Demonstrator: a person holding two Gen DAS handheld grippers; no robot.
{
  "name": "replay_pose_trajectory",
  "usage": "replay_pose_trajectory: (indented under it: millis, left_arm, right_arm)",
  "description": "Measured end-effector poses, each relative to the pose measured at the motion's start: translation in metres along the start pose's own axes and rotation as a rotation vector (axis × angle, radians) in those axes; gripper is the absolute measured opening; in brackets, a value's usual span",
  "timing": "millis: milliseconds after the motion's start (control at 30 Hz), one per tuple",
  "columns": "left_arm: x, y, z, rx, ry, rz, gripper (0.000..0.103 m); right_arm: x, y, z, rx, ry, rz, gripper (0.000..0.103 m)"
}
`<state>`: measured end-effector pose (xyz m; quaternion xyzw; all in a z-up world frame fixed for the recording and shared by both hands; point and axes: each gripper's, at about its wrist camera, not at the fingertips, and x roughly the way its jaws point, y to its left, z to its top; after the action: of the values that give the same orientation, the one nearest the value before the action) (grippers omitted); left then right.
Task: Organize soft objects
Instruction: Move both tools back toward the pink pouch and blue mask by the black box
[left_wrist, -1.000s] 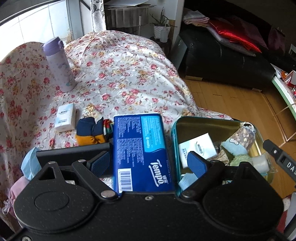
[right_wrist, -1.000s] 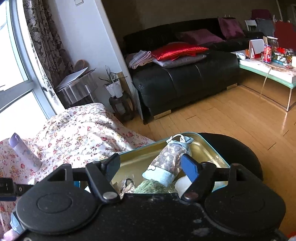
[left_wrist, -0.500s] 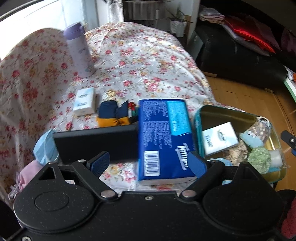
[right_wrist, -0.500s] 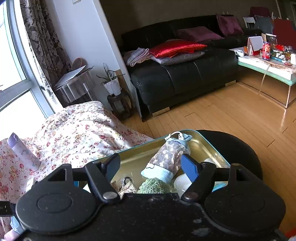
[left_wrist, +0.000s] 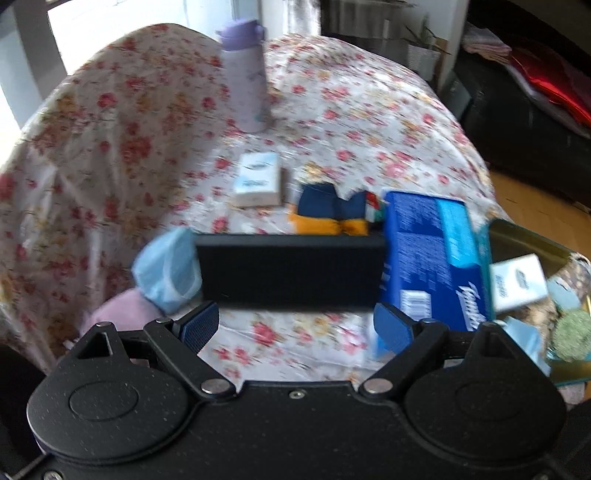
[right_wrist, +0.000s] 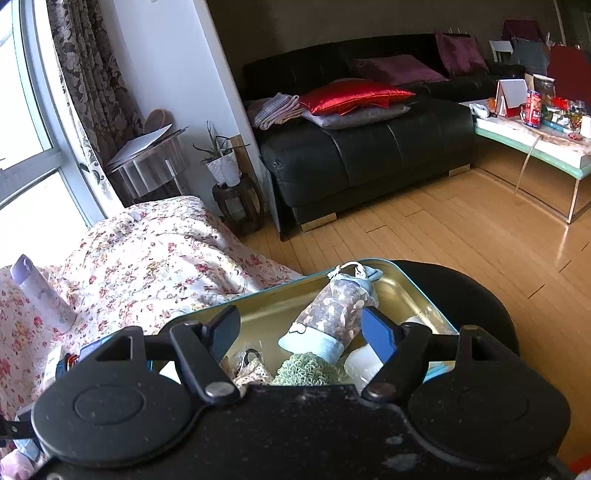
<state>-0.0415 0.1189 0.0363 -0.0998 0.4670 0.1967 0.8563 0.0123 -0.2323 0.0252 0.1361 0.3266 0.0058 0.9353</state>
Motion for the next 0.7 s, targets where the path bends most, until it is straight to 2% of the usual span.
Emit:
replay_pose_trajectory:
  millis: [333, 467, 567, 633, 700]
  left_arm:
    - [-0.010, 0.052, 0.035, -0.058, -0.071, 0.070, 0.088]
    - [-0.017, 0.071, 0.046, -0.063, -0.110, 0.126, 0.089]
    - [-0.024, 0.085, 0.051, -0.060, -0.136, 0.200, 0.089]
    - [-0.028, 0.097, 0.050, -0.075, -0.135, 0.240, 0.089]
    - [-0.030, 0.111, 0.047, -0.101, -0.110, 0.238, 0.090]
  right_arm:
    - [0.000, 0.007, -0.001, -0.046, 0.000, -0.026, 0.072]
    - [-0.001, 0.009, -0.001, -0.054, 0.000, -0.032, 0.072]
    - [-0.001, 0.011, -0.001, -0.060, 0.002, -0.037, 0.072]
    - [-0.001, 0.012, -0.002, -0.066, 0.002, -0.041, 0.072]
    - [-0.001, 0.013, -0.001, -0.070, 0.001, -0.043, 0.072]
